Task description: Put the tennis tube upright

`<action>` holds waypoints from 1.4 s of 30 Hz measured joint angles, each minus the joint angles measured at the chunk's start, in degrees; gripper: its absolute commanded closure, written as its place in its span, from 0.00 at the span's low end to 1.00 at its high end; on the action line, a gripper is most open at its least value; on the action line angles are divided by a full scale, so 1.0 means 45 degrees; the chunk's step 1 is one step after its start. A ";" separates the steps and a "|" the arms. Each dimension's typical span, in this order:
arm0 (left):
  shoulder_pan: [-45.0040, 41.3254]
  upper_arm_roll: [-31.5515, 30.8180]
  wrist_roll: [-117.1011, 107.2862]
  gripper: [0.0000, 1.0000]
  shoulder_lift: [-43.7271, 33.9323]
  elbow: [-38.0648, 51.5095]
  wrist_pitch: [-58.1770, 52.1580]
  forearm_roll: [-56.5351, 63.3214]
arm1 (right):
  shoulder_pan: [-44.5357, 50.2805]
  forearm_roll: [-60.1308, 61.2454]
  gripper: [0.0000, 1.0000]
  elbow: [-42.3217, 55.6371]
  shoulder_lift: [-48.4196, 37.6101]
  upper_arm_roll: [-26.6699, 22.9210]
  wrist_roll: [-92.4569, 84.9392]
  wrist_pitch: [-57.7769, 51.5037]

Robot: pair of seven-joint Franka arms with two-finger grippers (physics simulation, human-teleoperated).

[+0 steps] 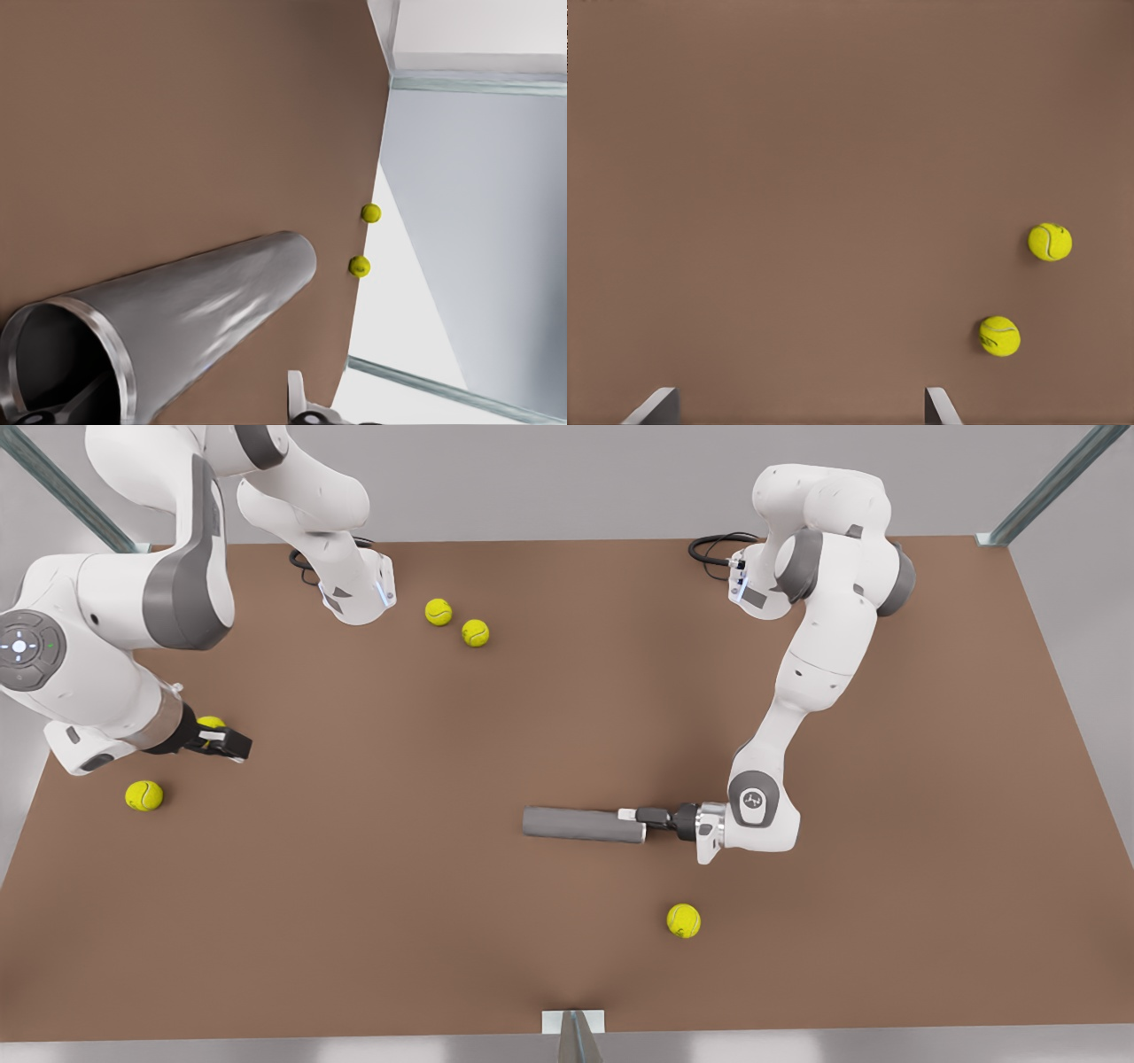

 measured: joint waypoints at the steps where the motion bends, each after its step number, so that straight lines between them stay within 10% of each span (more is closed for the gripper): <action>1: 0.0000 0.0000 0.0000 0.27 0.0029 -0.0002 0.0000 -0.0006 | -0.0045 0.0002 0.00 0.0000 0.0001 -0.0002 0.0000 0.0000; 42: -0.0017 0.0117 -0.0039 0.68 -0.0486 -0.0021 -0.0606 0.0363 | 0.0851 0.0124 0.00 -0.0077 0.0117 0.0006 -0.0039 -0.0468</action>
